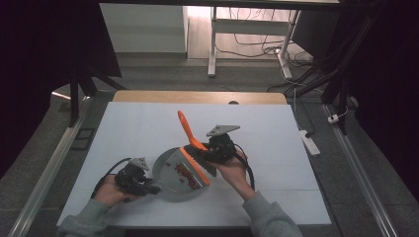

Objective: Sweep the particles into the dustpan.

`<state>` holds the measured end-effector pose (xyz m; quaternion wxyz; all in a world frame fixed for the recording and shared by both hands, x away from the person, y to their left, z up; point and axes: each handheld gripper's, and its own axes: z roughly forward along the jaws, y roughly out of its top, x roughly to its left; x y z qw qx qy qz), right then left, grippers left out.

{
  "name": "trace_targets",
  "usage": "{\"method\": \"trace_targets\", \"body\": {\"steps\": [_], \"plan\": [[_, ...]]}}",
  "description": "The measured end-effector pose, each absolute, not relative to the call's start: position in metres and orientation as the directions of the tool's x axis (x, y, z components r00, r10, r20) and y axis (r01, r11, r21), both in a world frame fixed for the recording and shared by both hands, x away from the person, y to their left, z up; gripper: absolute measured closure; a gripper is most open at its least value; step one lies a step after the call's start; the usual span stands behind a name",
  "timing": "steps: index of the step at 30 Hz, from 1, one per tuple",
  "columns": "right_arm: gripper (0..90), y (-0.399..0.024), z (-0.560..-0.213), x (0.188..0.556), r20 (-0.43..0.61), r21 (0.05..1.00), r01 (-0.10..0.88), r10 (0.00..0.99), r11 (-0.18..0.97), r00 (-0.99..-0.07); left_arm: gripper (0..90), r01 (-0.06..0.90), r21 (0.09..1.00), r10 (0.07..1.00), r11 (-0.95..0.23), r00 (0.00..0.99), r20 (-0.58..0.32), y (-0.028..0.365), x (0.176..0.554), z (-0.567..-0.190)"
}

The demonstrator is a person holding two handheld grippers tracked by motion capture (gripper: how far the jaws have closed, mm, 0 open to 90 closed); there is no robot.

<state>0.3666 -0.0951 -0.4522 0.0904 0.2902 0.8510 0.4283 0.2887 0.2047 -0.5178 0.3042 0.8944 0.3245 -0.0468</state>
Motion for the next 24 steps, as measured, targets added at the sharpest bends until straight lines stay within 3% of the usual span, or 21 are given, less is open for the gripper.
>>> {"method": "trace_targets", "body": {"steps": [24], "plan": [[70.5,-0.132,-0.446,0.365,0.085,0.808,0.403,0.592,0.43,-0.802,61.4,0.606,0.558,0.575,-0.566,0.776,-0.26,0.208,0.285,-0.514]]}}
